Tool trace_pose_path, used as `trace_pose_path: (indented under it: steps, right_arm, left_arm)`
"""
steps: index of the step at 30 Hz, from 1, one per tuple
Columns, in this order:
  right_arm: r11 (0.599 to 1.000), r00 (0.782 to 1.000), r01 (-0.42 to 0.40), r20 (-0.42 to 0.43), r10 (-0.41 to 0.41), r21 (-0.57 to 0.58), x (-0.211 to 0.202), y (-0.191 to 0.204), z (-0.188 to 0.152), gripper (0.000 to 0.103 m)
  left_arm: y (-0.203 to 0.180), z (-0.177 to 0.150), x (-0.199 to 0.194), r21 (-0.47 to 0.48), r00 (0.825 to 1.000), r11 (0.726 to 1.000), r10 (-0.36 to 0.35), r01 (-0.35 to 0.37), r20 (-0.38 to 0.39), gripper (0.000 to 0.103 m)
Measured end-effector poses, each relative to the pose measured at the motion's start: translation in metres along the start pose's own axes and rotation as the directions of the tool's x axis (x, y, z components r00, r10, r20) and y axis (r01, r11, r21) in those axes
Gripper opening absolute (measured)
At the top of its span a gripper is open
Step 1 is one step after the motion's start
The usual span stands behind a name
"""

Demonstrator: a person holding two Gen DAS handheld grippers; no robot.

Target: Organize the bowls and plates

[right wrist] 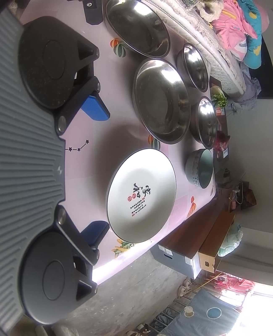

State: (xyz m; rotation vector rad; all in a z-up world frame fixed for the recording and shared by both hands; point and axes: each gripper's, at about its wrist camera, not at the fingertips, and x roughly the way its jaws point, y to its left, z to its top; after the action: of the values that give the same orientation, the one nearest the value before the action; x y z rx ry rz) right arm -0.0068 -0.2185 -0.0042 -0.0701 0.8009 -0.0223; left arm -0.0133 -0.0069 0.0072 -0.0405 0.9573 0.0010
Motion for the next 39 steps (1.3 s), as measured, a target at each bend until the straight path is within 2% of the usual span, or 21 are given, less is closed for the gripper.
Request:
trace_pose_path:
  steps: [39]
  right_arm:
    - [1.000,1.000,-0.001,-0.010,0.001,-0.013,0.0014,0.0058,0.0027,0.102]
  left_arm:
    - [0.0089,0.0005,0.0059,-0.022,1.000,1.000,0.000,0.000,-0.011,0.103]
